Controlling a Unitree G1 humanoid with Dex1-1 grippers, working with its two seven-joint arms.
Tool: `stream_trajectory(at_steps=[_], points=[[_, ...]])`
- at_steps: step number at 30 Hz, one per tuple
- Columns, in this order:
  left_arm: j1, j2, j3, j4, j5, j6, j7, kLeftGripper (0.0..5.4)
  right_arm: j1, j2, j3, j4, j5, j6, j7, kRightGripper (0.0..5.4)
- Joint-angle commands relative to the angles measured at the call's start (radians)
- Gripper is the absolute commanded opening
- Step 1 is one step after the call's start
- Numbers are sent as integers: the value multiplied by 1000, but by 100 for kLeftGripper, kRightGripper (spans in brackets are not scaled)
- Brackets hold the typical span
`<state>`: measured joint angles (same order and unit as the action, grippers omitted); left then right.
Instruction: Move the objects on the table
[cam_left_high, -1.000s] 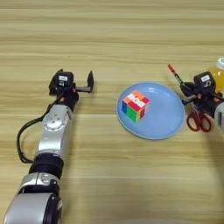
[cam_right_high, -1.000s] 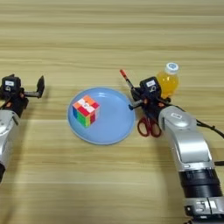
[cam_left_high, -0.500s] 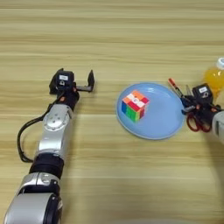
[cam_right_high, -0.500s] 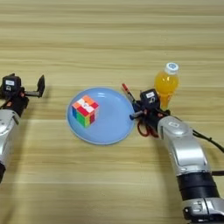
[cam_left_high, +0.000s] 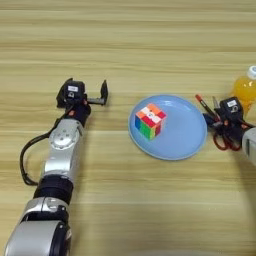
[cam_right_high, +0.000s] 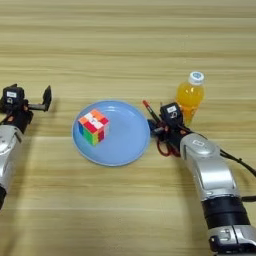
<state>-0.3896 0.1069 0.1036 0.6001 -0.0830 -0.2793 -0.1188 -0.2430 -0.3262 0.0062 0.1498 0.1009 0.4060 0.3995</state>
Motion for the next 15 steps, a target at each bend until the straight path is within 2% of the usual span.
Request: stream_trajectory(at_steps=[1, 8, 15], points=[[-8, -1, -3, -9, 7, 12, 4, 540, 4, 1, 2, -26, -3, 0, -2, 267], [-8, -1, -3, -9, 7, 12, 6, 540, 19, 18, 32, -61, -5, 8, 3, 349], [-8, -1, -2, -7, 6, 12, 6, 540, 39, 70, 103, -26, -13, -1, 12, 428]])
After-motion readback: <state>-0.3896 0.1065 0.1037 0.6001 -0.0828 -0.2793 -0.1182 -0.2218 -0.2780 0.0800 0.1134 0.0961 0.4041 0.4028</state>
